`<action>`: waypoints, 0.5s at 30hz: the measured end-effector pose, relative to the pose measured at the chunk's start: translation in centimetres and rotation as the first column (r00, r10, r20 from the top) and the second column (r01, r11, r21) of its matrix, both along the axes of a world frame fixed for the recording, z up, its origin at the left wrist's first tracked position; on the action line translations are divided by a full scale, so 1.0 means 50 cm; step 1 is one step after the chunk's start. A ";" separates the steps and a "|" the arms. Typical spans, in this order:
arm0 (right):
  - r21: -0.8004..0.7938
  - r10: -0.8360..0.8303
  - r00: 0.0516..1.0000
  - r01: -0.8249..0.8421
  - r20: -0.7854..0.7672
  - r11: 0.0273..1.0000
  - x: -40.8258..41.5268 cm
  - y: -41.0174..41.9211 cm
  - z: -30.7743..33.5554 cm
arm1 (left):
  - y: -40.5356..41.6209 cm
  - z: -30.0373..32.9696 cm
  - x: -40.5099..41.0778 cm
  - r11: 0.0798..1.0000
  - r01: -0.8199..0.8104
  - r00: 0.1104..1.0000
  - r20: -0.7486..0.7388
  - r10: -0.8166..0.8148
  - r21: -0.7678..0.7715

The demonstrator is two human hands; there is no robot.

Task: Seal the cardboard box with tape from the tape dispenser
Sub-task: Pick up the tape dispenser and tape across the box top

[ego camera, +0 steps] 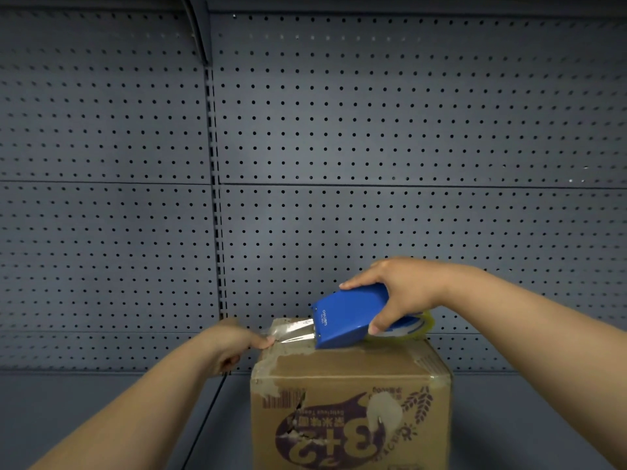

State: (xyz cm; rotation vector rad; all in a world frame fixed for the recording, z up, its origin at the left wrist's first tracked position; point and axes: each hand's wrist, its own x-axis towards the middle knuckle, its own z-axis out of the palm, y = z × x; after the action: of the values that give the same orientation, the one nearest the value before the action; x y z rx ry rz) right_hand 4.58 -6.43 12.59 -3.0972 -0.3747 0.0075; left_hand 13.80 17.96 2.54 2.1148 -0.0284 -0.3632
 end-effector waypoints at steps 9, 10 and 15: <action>0.053 -0.020 0.999 0.023 -0.046 0.998 0.012 -0.001 0.005 | -0.091 0.025 -0.056 0.689 -0.033 0.733 0.486 -0.475 0.724; 0.055 -0.018 0.999 0.021 -0.051 0.998 0.013 0.000 0.006 | -0.105 0.023 -0.062 0.695 0.023 0.743 0.453 -0.493 0.718; 0.035 0.003 0.996 0.000 -0.092 0.999 0.019 0.001 0.013 | -0.116 -0.011 -0.062 0.727 0.227 0.789 0.316 -0.527 0.648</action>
State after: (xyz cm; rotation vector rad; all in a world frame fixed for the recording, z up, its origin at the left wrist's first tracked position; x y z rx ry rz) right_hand 5.52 -6.36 13.25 -3.0486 -0.3703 0.1418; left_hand 10.70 12.14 1.99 2.7734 -0.7714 -0.0666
